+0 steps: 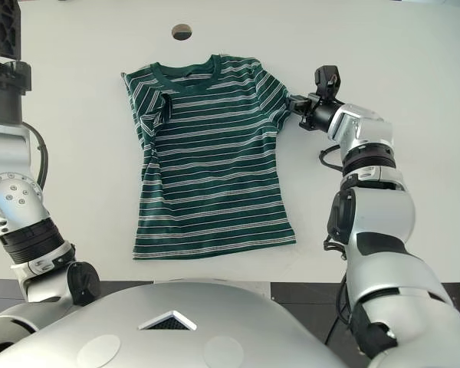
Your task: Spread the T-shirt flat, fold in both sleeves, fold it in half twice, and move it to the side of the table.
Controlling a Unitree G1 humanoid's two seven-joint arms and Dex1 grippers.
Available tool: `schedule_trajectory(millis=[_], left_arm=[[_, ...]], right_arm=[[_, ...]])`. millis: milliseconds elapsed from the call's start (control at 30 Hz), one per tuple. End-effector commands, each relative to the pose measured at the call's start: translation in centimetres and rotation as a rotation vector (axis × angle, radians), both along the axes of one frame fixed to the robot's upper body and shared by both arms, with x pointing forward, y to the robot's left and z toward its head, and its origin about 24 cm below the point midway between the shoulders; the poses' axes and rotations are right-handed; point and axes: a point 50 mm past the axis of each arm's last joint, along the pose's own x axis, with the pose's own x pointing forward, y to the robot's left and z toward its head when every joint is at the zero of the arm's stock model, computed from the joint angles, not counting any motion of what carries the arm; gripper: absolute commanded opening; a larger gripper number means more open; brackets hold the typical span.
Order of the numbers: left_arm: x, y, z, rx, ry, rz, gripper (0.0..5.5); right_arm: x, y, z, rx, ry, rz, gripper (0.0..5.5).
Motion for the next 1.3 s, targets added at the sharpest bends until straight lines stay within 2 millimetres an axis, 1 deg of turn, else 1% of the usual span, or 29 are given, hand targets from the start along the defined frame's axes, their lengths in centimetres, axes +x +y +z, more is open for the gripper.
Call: schedule_trajectory(millis=[33, 133, 333, 400, 533, 667, 800, 1033, 1233, 1300], left_arm=[[0.0, 0.7, 0.1, -0.031, -0.014, 0.036, 3.08], [-0.2, 1.0, 0.3, -0.048, -0.027, 0.039, 3.08], [0.0, 0.8, -0.3, -0.043, -0.005, 0.018, 3.08], [0.0, 0.8, -0.5, -0.055, -0.002, 0.012, 3.08], [0.1, 0.5, -0.8, -0.061, 0.004, 0.001, 3.08], [0.1, 0.6, -1.0, -0.070, 0.010, 0.002, 3.08], [0.1, 0.4, -1.2, -0.081, 0.012, -0.005, 3.08], [0.2, 0.3, -1.4, -0.089, 0.015, -0.011, 3.08], [0.2, 0.3, -1.4, -0.098, 0.018, -0.013, 3.08], [0.2, 0.3, -1.4, -0.106, 0.019, -0.015, 3.08]], right_arm=[[0.2, 0.6, 0.8, 0.023, -0.013, 0.049, 0.13], [0.3, 0.9, 1.5, 0.033, -0.033, 0.068, 0.13], [0.3, 1.7, 3.4, 0.069, -0.102, 0.094, 0.13], [0.0, 2.2, 4.1, 0.087, -0.115, 0.124, 0.13], [-1.0, 3.6, 4.7, 0.118, -0.122, 0.172, 0.13], [-1.8, 5.4, 4.8, 0.144, -0.110, 0.222, 0.13], [-2.1, 7.2, 4.5, 0.180, -0.087, 0.241, 0.13], [-2.0, 8.5, 3.8, 0.228, -0.050, 0.187, 0.13], [-2.1, 9.1, 4.0, 0.254, -0.046, 0.193, 1.16], [-2.2, 9.2, 4.2, 0.267, -0.040, 0.203, 1.59]])
